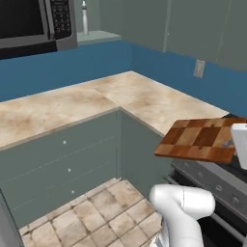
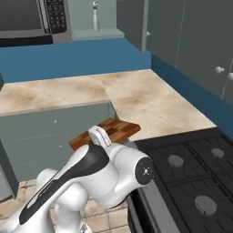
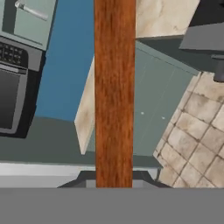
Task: Move the cutting board and knife to the sink. Then move spray from the cabinet to the counter.
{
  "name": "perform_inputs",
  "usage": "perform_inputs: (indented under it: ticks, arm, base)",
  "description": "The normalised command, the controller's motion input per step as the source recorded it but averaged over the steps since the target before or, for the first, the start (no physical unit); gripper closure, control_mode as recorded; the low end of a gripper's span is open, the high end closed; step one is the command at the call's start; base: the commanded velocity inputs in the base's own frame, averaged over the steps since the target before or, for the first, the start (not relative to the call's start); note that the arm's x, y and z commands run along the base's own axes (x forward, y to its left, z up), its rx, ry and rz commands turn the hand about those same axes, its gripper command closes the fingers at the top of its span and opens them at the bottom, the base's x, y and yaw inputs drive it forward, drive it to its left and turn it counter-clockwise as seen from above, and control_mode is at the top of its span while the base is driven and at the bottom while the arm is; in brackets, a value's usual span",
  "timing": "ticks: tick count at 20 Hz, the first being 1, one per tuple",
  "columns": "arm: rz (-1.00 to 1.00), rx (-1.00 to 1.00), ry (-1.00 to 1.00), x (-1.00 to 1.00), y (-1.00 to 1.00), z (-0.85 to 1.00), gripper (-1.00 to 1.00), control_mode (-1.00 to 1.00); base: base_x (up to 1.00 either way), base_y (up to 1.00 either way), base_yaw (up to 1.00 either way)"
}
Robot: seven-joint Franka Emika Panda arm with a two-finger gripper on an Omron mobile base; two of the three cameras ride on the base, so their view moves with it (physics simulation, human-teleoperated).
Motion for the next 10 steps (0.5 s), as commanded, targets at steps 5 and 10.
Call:
perform_inputs:
  ticks: [5,10]
  arm:
    - [0.0,0.0,0.0,0.0,0.0,0.0,1.0,1.0]
    - [0.0,0.0,0.0,0.0,0.0,0.0,1.0,1.0]
  base:
    - [-0.81,0.26,-0.24]
    - [-0.54,0.25,-0.38]
